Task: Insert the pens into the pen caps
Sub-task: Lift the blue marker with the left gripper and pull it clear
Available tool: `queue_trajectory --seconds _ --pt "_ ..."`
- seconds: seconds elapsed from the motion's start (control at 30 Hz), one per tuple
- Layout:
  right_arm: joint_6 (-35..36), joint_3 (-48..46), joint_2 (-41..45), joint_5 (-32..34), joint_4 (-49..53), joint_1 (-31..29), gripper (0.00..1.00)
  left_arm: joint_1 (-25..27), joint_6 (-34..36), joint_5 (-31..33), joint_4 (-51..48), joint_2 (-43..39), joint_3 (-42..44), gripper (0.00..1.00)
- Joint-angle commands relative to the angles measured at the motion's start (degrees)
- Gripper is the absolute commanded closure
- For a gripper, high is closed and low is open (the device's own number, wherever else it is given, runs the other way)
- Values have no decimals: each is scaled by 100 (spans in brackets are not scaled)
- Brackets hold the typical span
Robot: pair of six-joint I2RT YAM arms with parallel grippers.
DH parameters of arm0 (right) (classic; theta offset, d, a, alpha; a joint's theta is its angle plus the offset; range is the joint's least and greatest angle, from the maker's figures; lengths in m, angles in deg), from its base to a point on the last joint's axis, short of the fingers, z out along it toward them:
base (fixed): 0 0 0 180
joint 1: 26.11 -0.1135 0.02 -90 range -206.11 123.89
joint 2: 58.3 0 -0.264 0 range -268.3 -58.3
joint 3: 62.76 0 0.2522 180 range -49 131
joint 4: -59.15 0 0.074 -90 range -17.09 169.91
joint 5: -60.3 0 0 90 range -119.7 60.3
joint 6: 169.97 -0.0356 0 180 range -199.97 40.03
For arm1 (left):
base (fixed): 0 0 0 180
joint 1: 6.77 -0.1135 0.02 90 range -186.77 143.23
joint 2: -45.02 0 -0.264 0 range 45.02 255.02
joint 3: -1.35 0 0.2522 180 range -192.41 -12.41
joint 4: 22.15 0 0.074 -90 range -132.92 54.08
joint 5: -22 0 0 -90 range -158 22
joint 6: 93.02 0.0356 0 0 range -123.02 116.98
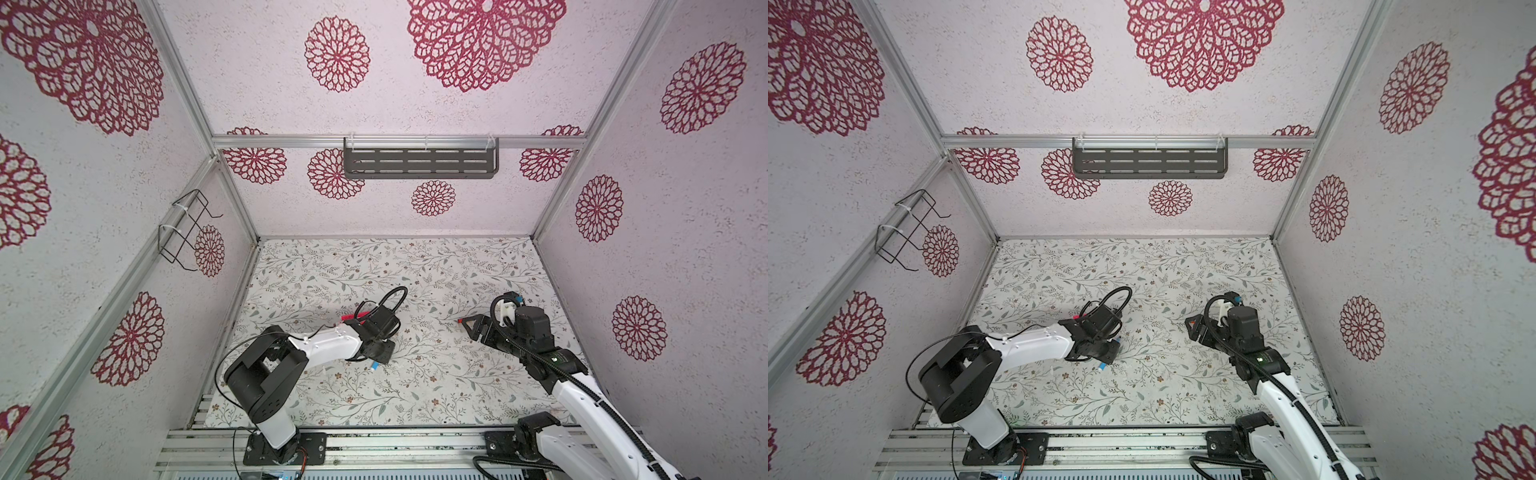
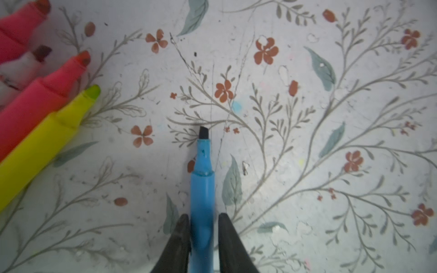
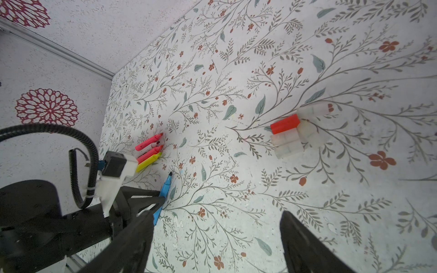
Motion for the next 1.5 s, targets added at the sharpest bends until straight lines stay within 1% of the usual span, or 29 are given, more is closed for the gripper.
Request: queue_trajectory --seconds 0.0,0.17,0.23,0.3,0.37,0.5,0.6,0.8,1.1,1.47 --pt "-57 10 51 77 -58 -27 15 12 -114 -221 685 -486 161 77" --pt "-79 -71 36 -93 -167 -25 16 0 -348 -631 1663 -1114 716 77" --pt "-85 -115 -1 -214 -234 -36 16 -1 -426 -639 1972 -1282 880 77" --pt "-97 -118 -38 -230 -213 -35 16 1 -422 -439 1749 -1290 808 73" --pt "-110 -117 -32 -217 -212 -32 16 0 -384 -51 1026 -1175 522 68" --pt "-138 -109 -43 -219 -257 -36 16 19 -370 321 6 -917 143 65" --pt "-147 -109 -91 -252 -294 -32 16 65 -565 476 -429 -821 103 63" --pt "-169 -201 -139 -281 -409 -36 16 188 -856 397 -544 -597 193 63" --pt "-269 -378 -119 -335 -601 -34 16 367 -841 446 -932 -132 -95 64" --pt "-295 -469 -151 -288 -689 -29 17 453 -650 210 -1305 380 -420 74"
